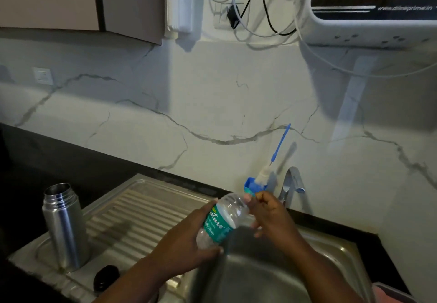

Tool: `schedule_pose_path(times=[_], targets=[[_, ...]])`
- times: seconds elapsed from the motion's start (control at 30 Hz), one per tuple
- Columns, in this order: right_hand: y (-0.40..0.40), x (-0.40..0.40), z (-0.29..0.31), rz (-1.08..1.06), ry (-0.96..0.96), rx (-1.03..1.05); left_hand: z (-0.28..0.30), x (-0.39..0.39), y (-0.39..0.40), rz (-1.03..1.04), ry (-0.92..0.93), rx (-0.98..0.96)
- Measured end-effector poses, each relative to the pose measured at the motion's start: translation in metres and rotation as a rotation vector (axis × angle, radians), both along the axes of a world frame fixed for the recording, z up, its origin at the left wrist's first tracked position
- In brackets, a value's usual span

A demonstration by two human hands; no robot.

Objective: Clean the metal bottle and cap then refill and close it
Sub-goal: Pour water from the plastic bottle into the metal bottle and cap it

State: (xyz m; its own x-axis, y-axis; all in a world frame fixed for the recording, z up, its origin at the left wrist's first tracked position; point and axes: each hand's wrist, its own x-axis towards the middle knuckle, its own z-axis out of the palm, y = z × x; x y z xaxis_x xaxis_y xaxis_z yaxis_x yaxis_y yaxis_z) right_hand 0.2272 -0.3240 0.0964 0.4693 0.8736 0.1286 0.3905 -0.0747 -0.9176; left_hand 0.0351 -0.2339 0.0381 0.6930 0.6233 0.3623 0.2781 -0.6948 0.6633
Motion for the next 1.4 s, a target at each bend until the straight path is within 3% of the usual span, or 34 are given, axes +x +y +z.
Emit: schedule_pose_path(times=[0.07,0.2,0.3,0.37,0.43,0.53,0.8,1.1,1.4], targets=[[0.024,-0.006,-0.007,0.013,0.2,0.009,-0.007,0.008,0.027,-0.003,-0.031,-0.032],[0.083,-0.005,-0.014,-0.069,0.327,0.08,-0.017,0.036,0.09,-0.031,0.01,0.013],[0.137,0.013,-0.021,-0.118,0.175,0.083,-0.024,0.062,0.136,0.032,0.198,0.172],[0.172,0.029,-0.025,-0.152,0.049,0.064,-0.03,0.075,0.161,0.076,0.413,0.159],[0.201,0.045,-0.026,-0.22,-0.047,0.055,-0.04,0.086,0.182,0.085,0.499,0.102],[0.232,0.067,-0.033,-0.268,-0.149,0.046,-0.06,0.096,0.203,0.09,0.524,0.072],[0.265,0.086,-0.078,-0.305,-0.125,0.03,-0.102,0.104,0.226,0.064,0.593,-0.044],[0.272,0.09,-0.09,-0.301,-0.275,-0.076,-0.096,0.104,0.224,0.092,0.505,-0.021],[0.262,0.074,-0.078,-0.34,-0.305,-0.146,-0.083,0.087,0.209,0.116,0.477,-0.001]])
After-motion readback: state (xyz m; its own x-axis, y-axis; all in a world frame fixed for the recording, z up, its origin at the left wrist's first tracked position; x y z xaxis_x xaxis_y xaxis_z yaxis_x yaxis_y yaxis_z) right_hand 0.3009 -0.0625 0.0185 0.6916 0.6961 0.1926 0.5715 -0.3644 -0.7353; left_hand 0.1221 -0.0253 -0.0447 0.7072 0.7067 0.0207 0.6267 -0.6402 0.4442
